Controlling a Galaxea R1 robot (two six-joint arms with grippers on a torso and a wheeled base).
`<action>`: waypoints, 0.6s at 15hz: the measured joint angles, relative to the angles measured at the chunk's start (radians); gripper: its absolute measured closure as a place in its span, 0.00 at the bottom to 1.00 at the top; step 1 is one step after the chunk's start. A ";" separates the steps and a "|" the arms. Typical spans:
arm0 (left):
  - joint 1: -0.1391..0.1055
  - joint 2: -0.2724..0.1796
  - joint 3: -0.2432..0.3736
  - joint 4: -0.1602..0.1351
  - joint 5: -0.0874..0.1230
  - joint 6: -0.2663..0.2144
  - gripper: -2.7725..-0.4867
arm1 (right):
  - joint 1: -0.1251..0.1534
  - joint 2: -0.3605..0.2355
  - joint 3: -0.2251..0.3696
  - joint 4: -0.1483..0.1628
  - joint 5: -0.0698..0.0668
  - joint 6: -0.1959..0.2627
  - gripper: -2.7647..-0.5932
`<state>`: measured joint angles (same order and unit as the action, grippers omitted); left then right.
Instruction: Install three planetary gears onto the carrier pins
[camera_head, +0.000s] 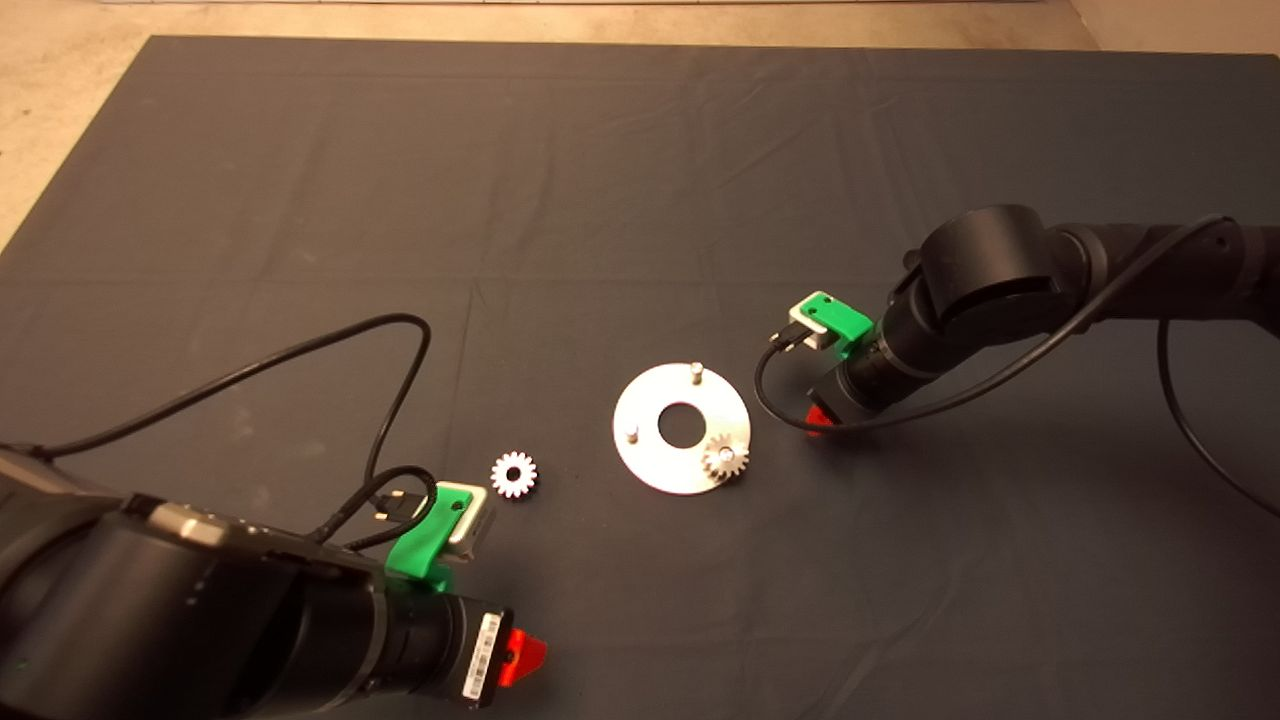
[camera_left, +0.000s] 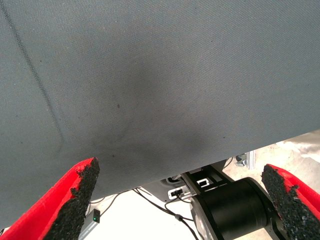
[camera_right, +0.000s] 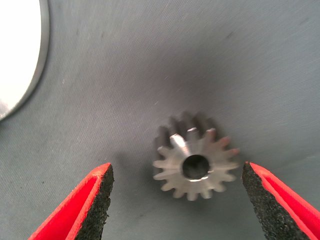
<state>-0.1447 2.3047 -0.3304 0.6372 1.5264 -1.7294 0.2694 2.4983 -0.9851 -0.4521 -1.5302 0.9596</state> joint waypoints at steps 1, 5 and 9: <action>0.000 0.000 0.000 0.000 0.000 0.000 0.19 | -0.004 0.000 0.000 0.000 0.000 0.000 0.40; 0.000 0.000 0.000 0.000 0.000 0.001 0.19 | -0.005 0.000 0.000 0.000 0.000 0.000 0.43; 0.000 0.000 0.000 0.000 0.000 0.001 0.19 | -0.012 0.000 -0.004 -0.003 -0.004 -0.001 0.50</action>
<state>-0.1447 2.3043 -0.3304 0.6372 1.5264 -1.7281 0.2579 2.4987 -0.9894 -0.4555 -1.5347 0.9589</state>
